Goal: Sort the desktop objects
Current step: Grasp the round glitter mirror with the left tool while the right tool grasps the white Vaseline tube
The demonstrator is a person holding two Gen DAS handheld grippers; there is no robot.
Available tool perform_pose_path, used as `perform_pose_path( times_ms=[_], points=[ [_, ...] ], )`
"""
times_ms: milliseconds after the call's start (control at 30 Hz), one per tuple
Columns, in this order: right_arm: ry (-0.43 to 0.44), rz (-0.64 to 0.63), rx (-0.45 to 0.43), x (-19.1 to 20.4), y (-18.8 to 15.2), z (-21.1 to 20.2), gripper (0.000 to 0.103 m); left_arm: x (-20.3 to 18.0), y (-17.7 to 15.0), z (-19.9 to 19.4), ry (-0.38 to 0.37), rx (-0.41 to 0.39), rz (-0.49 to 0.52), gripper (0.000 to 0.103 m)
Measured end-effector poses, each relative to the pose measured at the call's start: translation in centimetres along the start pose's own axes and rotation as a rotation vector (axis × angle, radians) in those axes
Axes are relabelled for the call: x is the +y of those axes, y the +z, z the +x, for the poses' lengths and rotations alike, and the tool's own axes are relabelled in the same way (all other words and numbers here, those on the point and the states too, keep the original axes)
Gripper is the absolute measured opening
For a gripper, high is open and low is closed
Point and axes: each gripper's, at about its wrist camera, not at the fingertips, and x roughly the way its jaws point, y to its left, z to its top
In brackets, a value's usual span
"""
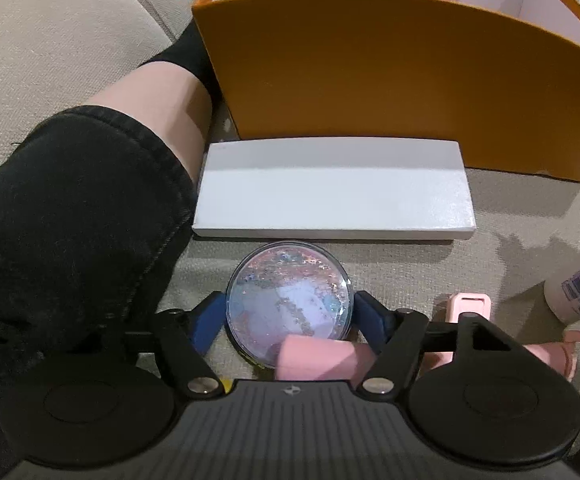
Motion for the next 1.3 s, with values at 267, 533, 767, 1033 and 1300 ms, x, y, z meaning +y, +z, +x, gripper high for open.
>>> perform_pose_path(
  times_ms=[267,533,767,1033,1300],
  points=[
    [0.000,0.009,0.007,-0.2,0.1,0.1,0.005,1.4,-1.2,-1.1,-0.086,-0.027,-0.030,0.077],
    [-0.008,0.010,0.008,0.1,0.2,0.2,0.005,1.0,-1.3,-2.2,-0.146,-0.048,-0.038,0.030],
    [0.002,0.029,0.008,-0.3,0.1,0.2,0.005,0.1,-0.9,-2.2,-0.067,-0.035,-0.014,0.070],
    [0.007,0.031,0.007,-0.3,0.1,0.3,0.005,-2.0,-0.5,-0.9,0.006,-0.007,0.023,0.091],
    [-0.037,0.034,0.003,-0.4,0.1,0.2,0.005,-0.9,-0.6,-1.0,-0.017,-0.014,-0.038,0.081]
  ],
)
